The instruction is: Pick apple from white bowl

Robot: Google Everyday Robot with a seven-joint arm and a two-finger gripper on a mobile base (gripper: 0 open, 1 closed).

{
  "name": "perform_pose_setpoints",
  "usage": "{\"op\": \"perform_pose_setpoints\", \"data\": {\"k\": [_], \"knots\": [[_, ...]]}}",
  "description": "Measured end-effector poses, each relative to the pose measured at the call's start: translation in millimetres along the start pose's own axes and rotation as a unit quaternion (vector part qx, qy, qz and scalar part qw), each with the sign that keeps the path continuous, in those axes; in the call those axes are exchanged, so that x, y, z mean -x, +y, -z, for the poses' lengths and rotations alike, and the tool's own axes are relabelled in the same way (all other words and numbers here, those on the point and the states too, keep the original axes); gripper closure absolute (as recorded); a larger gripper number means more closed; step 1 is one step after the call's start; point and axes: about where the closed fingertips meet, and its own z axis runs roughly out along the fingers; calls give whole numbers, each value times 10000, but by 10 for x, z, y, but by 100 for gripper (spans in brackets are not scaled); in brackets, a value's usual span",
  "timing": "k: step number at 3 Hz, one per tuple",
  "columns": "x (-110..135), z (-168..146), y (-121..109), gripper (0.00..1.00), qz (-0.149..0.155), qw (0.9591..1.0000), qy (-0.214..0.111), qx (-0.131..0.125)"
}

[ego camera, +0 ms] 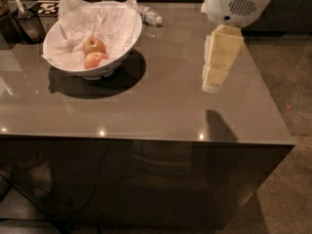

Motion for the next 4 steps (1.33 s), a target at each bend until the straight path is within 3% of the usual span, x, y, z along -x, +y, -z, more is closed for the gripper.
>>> {"op": "perform_pose_setpoints", "data": {"k": [1,2,3,4], "knots": [[501,49,-410,0,245,9996,-161,-63],[747,174,-524,0,360,9980,-429,-280],[747,172,-526,0,357,9980,-430,-281],[987,51,-764,0,334,9971,-633,-259]]}}
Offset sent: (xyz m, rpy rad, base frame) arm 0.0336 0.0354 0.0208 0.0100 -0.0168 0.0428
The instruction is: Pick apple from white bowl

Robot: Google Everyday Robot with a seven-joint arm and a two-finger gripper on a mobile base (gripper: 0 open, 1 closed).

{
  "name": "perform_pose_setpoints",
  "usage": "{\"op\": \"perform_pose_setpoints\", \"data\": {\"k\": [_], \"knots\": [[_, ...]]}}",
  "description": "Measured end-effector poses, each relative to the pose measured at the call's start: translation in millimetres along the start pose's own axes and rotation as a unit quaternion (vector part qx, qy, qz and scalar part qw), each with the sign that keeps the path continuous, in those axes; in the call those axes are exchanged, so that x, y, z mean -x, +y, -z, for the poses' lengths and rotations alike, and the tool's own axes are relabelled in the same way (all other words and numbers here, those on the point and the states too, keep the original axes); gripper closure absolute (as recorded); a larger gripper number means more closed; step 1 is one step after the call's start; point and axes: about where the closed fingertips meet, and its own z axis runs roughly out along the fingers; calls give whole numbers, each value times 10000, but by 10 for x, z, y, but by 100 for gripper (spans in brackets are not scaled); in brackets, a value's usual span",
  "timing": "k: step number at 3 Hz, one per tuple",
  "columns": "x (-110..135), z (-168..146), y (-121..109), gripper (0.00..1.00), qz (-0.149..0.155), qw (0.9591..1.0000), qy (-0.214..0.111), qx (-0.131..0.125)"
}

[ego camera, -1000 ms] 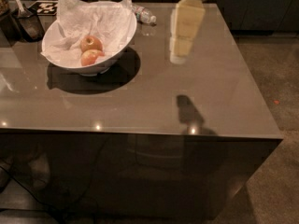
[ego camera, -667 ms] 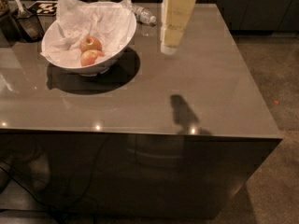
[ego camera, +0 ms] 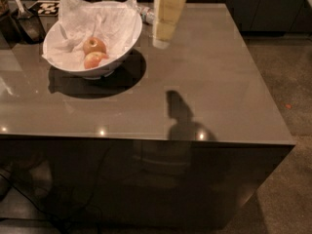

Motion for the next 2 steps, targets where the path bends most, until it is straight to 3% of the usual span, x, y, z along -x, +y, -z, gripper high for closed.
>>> {"op": "perform_pose_setpoints", "data": {"k": [1,2], "knots": [[421,-420,-655,0,-44,9999,-120,-18],[490,-399,-778,0,-63,9994,-269,-220]]}}
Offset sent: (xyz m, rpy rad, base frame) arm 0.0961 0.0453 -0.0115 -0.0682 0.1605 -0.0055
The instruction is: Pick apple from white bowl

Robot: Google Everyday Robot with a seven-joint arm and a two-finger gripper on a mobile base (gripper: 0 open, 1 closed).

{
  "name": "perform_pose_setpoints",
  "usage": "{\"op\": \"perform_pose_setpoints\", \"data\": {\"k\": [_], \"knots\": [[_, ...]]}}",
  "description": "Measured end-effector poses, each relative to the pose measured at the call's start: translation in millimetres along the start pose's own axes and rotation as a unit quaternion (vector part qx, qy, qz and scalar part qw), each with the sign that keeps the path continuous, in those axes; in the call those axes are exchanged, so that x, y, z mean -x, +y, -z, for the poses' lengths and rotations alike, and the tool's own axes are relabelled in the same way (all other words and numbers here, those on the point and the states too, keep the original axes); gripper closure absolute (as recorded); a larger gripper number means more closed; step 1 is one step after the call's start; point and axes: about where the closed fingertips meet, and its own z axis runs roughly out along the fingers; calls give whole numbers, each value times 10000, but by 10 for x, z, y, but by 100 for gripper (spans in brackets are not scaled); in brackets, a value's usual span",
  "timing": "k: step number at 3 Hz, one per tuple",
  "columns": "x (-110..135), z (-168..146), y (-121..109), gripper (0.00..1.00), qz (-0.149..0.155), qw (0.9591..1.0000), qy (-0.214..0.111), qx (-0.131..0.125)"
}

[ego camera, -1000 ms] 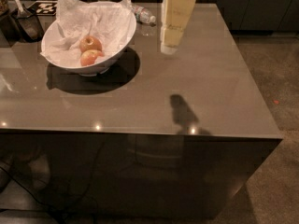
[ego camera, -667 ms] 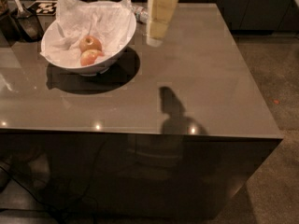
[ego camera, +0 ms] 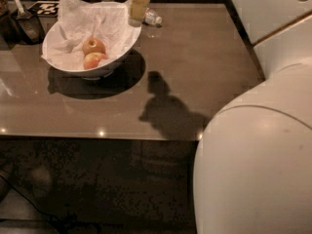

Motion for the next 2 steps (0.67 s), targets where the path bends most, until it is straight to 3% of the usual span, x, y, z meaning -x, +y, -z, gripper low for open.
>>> {"op": "perform_pose_setpoints", "data": {"k": [2], "knots": [[171,-581,-64,0,-84,9991,-58,413]]}}
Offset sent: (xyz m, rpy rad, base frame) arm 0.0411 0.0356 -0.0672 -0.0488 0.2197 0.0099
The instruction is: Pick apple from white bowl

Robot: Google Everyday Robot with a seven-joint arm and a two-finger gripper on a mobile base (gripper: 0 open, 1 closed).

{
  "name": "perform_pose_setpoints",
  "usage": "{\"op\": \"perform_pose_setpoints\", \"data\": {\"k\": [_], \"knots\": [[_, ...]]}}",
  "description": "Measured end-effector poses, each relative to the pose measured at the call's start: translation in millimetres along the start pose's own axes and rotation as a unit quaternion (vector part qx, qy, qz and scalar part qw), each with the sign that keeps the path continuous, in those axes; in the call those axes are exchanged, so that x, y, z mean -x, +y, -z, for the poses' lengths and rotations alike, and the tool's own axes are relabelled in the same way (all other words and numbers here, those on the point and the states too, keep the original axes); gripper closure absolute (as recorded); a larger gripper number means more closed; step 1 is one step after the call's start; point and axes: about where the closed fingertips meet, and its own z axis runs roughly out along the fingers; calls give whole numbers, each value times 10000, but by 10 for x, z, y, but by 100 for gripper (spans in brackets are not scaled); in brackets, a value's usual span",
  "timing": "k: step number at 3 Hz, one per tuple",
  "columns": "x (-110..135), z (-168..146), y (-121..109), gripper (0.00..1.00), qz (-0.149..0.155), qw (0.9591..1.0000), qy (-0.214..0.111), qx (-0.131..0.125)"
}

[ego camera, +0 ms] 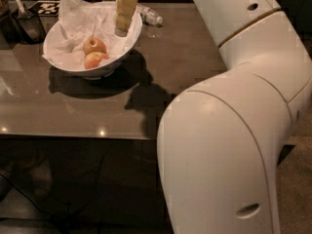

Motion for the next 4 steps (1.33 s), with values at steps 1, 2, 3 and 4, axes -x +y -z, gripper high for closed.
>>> {"op": "perform_pose_setpoints", "data": {"k": [1,2,3,4], "knots": [[106,-308,-123,0,-118,9998,-115,61],[106,-311,-122,0,-119,9998,-116,65],[195,-732,-7,0,-268,9980,-218,527],[268,-1107,118,0,-426,9938,-308,979]]}}
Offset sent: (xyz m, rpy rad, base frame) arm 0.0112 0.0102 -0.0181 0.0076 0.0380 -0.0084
